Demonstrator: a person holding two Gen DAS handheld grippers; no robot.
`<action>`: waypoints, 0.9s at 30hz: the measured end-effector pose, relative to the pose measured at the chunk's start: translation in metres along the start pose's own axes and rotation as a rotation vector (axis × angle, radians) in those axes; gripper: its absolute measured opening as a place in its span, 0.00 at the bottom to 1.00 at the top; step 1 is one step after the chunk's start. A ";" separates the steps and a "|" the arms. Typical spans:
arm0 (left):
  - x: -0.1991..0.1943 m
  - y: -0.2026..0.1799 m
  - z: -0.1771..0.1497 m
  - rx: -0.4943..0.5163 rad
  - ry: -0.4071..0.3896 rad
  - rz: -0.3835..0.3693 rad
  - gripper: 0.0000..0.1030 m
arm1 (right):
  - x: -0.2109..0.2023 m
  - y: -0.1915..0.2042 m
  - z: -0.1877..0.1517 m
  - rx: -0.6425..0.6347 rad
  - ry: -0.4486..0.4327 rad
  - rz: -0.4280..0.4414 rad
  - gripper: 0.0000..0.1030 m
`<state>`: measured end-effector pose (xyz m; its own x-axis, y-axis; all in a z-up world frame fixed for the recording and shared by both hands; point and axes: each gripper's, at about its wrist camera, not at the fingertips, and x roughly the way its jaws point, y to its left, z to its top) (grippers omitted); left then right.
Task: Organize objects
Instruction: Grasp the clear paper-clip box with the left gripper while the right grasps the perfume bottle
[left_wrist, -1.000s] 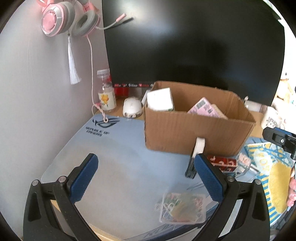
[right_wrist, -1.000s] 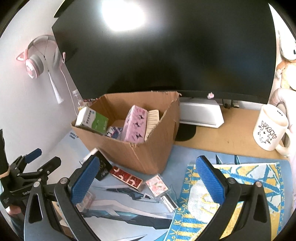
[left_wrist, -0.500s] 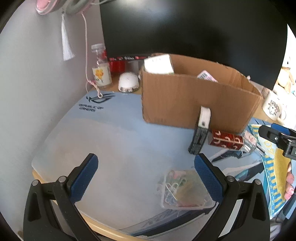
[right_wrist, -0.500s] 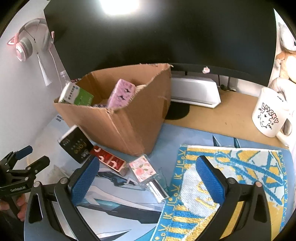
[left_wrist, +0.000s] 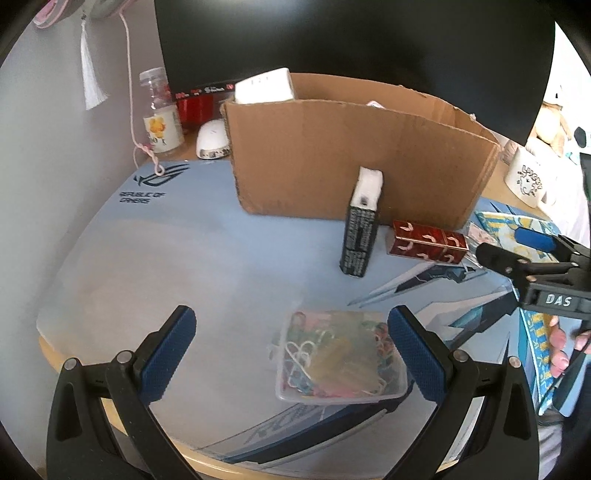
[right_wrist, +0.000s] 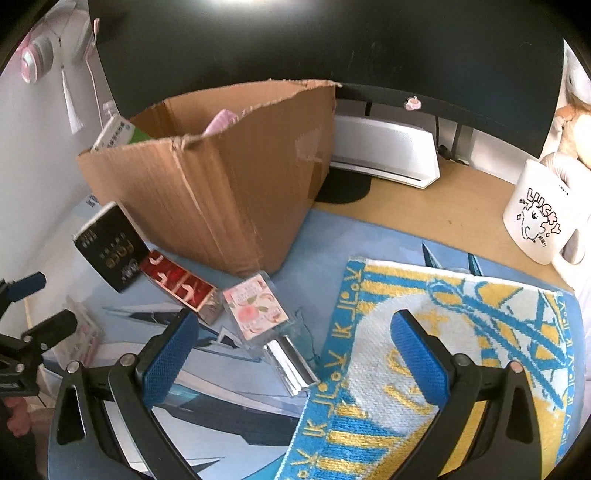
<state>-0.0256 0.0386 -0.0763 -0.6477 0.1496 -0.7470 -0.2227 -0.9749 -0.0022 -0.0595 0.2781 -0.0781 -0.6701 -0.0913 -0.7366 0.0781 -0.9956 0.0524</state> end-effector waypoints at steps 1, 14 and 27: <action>0.000 -0.001 0.000 0.003 0.002 -0.007 1.00 | 0.001 0.000 0.000 0.001 0.002 0.002 1.00; 0.016 -0.003 -0.008 -0.003 0.087 -0.066 1.00 | 0.004 0.006 -0.004 -0.018 0.014 -0.020 0.97; 0.009 -0.003 -0.018 0.013 0.037 -0.011 0.74 | 0.005 0.016 -0.003 -0.095 0.011 0.033 0.57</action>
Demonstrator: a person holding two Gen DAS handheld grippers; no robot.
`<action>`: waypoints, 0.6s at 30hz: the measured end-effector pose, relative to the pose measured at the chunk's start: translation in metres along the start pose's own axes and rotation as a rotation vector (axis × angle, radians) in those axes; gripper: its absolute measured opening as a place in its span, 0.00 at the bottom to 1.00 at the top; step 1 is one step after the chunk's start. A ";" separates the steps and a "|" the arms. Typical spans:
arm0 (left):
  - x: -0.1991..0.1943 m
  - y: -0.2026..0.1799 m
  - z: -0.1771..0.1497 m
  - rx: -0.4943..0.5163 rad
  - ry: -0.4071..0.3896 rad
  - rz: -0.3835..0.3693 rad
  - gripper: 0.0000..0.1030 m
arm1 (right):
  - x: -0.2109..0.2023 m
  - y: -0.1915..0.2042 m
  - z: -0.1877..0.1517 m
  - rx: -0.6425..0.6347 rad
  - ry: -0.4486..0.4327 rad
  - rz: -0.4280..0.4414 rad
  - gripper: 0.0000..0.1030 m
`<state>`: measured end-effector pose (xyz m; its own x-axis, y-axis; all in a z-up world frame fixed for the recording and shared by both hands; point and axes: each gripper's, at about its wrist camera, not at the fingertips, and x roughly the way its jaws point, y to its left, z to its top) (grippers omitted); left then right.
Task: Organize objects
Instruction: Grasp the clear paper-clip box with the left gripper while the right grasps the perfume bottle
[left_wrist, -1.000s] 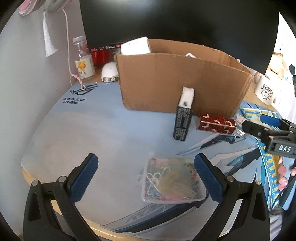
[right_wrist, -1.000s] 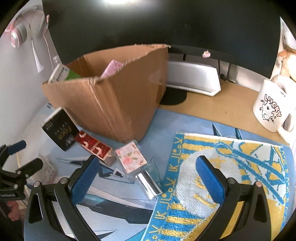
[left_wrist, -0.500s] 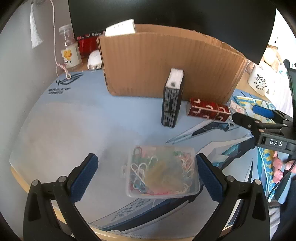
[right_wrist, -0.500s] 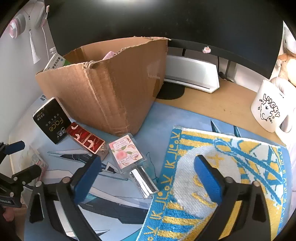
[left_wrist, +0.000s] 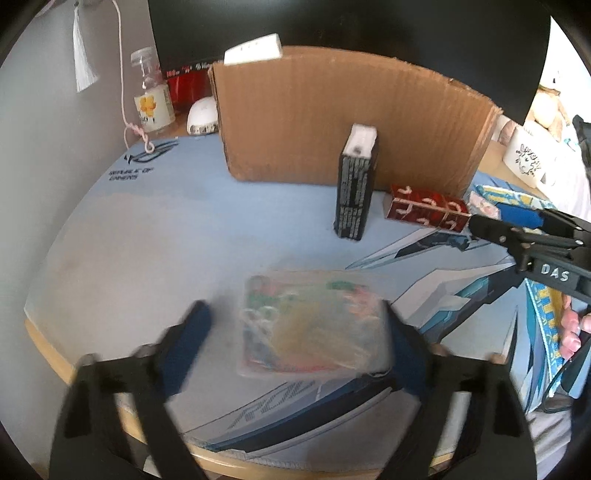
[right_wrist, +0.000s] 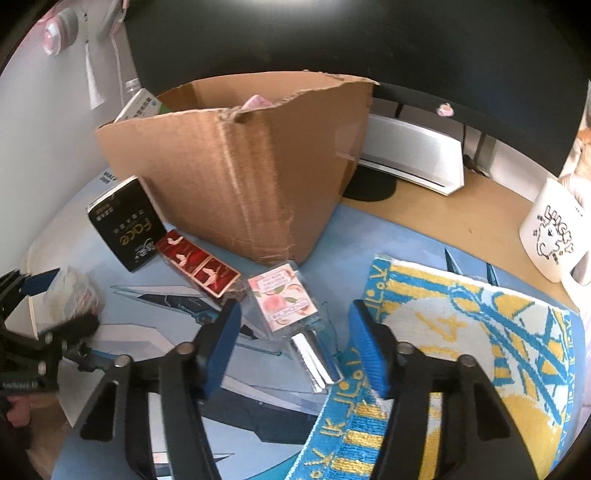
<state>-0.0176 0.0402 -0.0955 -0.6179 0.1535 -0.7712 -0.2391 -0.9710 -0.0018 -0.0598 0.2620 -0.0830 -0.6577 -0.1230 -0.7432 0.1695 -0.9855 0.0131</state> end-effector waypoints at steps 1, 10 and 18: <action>0.000 0.001 0.000 0.000 -0.002 -0.001 0.71 | 0.000 0.001 0.000 -0.005 0.000 0.000 0.53; 0.002 0.001 0.004 -0.003 -0.005 0.006 0.69 | 0.006 0.004 0.006 -0.018 0.025 0.069 0.39; -0.001 0.017 0.008 -0.076 -0.030 0.017 0.69 | 0.004 0.006 0.003 -0.012 0.020 0.064 0.34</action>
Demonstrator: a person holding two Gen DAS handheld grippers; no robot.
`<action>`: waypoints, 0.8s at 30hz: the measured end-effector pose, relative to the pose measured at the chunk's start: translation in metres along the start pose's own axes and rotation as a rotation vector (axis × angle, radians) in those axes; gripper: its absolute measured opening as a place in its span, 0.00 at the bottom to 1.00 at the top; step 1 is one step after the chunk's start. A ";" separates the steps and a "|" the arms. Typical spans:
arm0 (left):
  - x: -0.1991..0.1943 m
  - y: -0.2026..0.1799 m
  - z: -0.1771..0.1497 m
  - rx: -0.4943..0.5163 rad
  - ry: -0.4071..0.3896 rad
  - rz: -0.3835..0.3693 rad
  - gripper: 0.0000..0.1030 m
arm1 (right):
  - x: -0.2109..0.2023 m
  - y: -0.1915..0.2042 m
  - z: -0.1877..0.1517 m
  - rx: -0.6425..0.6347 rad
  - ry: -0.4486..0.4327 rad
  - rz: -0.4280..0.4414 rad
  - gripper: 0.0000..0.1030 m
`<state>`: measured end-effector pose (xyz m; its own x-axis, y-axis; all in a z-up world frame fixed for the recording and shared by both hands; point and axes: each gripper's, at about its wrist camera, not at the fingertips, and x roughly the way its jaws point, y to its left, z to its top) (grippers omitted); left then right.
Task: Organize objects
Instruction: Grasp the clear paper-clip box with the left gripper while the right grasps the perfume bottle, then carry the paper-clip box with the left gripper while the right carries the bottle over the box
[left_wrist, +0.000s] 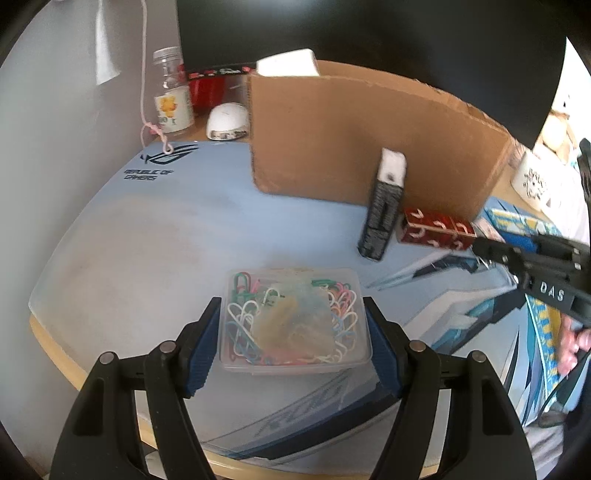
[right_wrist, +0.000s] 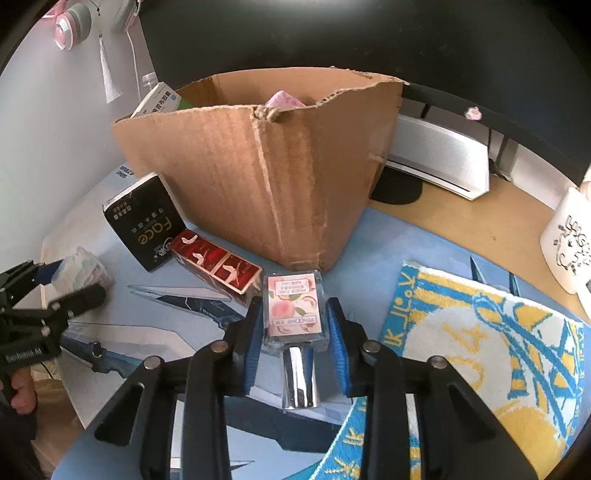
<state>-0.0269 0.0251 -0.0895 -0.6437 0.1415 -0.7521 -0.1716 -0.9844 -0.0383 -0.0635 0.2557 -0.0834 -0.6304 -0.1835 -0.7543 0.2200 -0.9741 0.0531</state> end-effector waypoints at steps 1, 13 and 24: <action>-0.001 0.001 0.000 -0.002 -0.007 0.002 0.69 | -0.001 -0.002 -0.001 0.009 -0.001 -0.002 0.34; -0.016 -0.002 0.005 0.024 -0.087 0.033 0.69 | -0.047 -0.030 -0.021 0.150 -0.143 0.029 0.33; -0.031 -0.009 0.020 0.011 -0.142 0.060 0.69 | -0.066 -0.021 -0.017 0.144 -0.196 0.038 0.33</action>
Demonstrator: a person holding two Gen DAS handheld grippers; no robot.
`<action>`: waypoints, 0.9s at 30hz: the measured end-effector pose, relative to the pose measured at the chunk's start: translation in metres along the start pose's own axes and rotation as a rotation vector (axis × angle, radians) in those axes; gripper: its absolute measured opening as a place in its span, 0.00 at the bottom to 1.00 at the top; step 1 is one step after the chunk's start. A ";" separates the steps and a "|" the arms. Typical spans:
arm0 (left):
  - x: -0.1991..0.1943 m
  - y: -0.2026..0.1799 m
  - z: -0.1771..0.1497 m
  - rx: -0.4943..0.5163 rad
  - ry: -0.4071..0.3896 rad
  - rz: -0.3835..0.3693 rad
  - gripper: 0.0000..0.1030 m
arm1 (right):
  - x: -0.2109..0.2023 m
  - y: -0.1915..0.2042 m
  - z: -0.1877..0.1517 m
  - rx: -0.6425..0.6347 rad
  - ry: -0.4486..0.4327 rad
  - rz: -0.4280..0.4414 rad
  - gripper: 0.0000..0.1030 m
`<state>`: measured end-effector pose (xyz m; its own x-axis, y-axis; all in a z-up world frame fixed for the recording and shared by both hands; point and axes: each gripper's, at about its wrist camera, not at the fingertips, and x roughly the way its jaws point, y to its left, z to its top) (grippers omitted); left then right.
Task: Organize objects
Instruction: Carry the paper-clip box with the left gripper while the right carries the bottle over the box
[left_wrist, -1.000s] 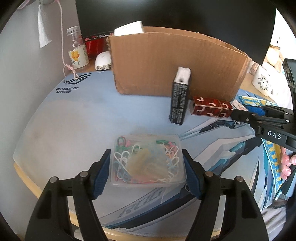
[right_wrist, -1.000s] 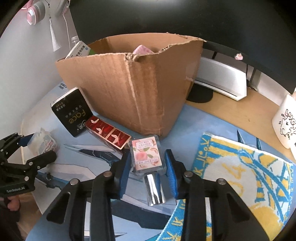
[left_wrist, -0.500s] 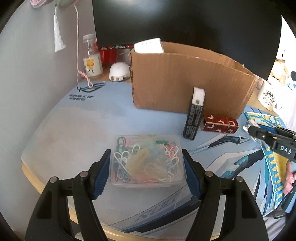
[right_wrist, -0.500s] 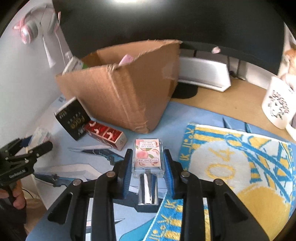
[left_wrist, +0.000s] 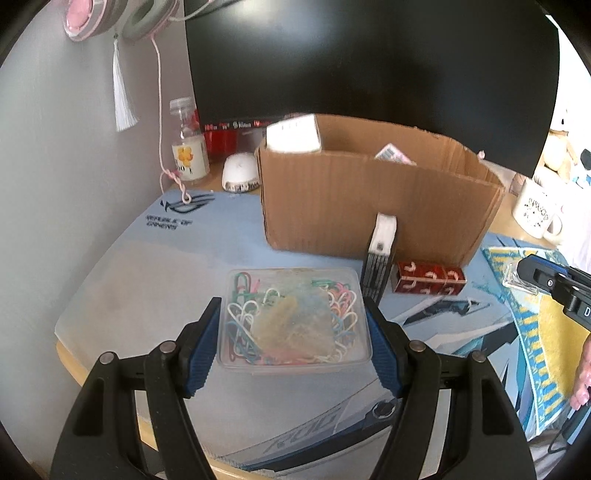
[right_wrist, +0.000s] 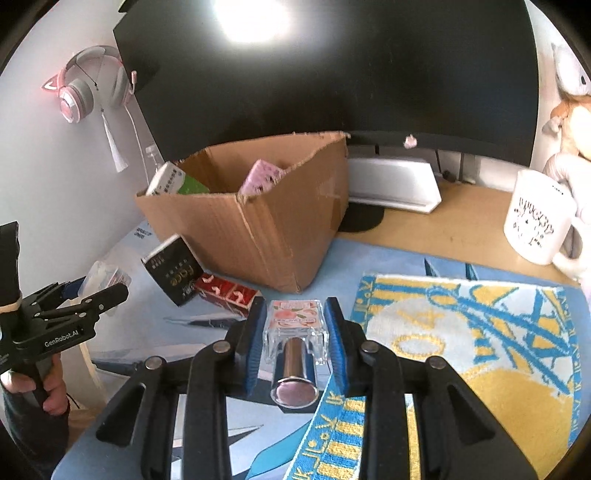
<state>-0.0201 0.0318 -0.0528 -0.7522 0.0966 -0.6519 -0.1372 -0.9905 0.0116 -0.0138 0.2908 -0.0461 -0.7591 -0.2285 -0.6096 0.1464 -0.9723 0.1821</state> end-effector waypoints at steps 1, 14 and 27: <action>-0.001 0.000 0.002 0.001 -0.005 0.002 0.69 | -0.002 0.001 0.002 -0.002 -0.008 -0.001 0.33; -0.019 -0.005 0.037 0.008 -0.078 0.017 0.69 | -0.016 0.011 0.037 -0.008 -0.056 -0.008 0.33; -0.027 -0.014 0.084 -0.004 -0.128 -0.010 0.69 | -0.017 0.017 0.080 0.006 -0.088 -0.032 0.33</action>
<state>-0.0524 0.0510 0.0281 -0.8267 0.1182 -0.5501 -0.1431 -0.9897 0.0024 -0.0490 0.2822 0.0289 -0.8161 -0.1916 -0.5453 0.1175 -0.9788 0.1680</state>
